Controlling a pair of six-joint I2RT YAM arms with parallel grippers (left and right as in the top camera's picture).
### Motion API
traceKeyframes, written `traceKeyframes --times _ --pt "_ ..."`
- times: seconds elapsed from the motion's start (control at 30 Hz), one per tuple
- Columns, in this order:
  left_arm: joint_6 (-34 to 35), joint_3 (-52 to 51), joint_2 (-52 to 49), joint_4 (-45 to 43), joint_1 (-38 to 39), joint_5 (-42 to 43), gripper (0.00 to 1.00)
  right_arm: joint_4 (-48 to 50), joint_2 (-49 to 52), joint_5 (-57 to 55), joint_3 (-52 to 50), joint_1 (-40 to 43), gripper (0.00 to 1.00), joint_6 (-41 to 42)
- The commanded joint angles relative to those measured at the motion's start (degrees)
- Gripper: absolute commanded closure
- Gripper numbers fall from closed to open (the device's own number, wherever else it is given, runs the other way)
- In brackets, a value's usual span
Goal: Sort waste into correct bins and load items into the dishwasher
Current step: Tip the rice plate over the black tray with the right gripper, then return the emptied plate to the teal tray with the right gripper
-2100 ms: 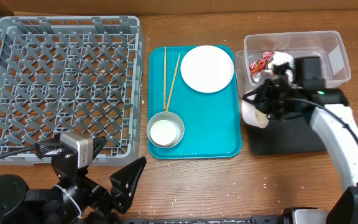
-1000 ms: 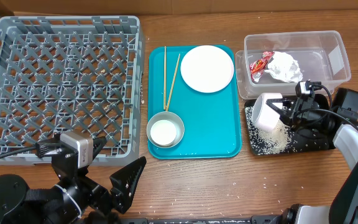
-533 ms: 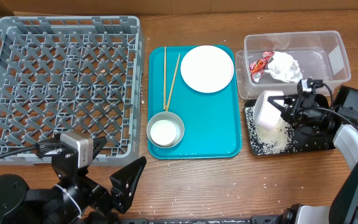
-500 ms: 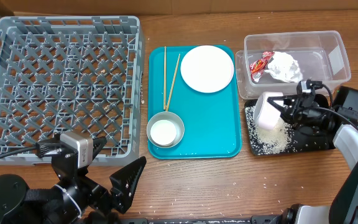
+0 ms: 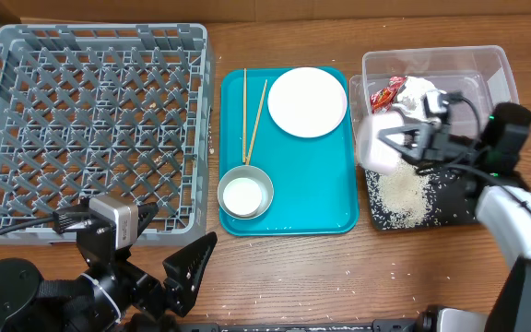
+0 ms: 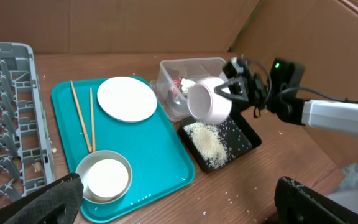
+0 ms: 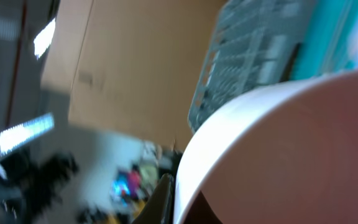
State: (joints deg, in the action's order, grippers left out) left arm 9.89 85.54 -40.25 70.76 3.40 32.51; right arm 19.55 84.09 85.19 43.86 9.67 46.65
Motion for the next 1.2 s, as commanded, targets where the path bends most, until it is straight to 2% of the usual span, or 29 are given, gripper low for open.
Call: traceKeyframes --times 0.0,0.1,0.17,0.23,0.3,0.33,0.4,0.5,0.57,0.63,0.77,0.83,1.07,1.17 --pt "-1.11 0.07 0.20 -0.22 0.11 0.00 0.00 7.61 -5.77 -0.48 1.16 -8.74 0.96 5.05" --pt "-1.11 0.07 0.20 -0.22 0.11 0.00 0.00 11.17 -6.40 -4.39 1.16 -17.46 0.96 3.43" --pt "-1.11 0.07 0.20 -0.20 0.11 0.00 0.00 7.78 -6.19 -9.97 1.16 -20.98 0.96 1.77" --pt "-1.11 0.07 0.20 -0.22 0.11 0.00 0.00 2.19 -6.21 -18.29 1.16 -21.99 0.96 3.45" --pt "-1.11 0.07 0.20 -0.22 0.11 0.00 0.00 -0.90 -6.21 -25.46 1.16 -21.88 0.96 11.15" --pt "-1.11 0.07 0.20 -0.20 0.11 0.00 0.00 -0.28 -6.21 -27.47 1.22 -21.88 0.96 12.31" --pt "-1.11 0.07 0.20 -0.22 0.11 0.00 0.00 -1.33 -6.40 -32.11 1.92 -21.99 0.96 12.02" --pt "-1.11 0.07 0.20 -0.20 0.11 0.00 0.00 -8.28 -6.54 -40.61 3.23 -21.99 0.96 9.81" --pt "-1.11 0.07 0.20 -0.20 0.11 0.00 0.00 -14.91 -6.54 -49.35 4.00 -22.27 0.96 5.99" --pt "-1.11 0.07 0.20 -0.22 0.11 0.00 0.00 -20.92 -6.51 -56.43 4.55 -23.19 0.96 -1.81" --pt "-1.11 0.07 0.20 -0.22 0.11 0.00 0.00 -30.14 -6.51 -61.22 5.97 -27.69 0.96 -20.55" --pt "-1.11 0.07 0.20 -0.20 0.11 0.00 0.00 -34.21 -6.51 -62.88 6.80 -30.93 0.96 -27.10" --pt "-1.11 0.07 0.20 -0.22 0.11 0.00 0.00 -42.95 -2.78 -84.28 7.28 -43.82 0.96 -34.86" --pt "-1.11 0.07 0.20 -0.22 0.11 0.00 0.00 -41.83 1.18 -84.11 7.28 -46.38 0.96 -36.24"
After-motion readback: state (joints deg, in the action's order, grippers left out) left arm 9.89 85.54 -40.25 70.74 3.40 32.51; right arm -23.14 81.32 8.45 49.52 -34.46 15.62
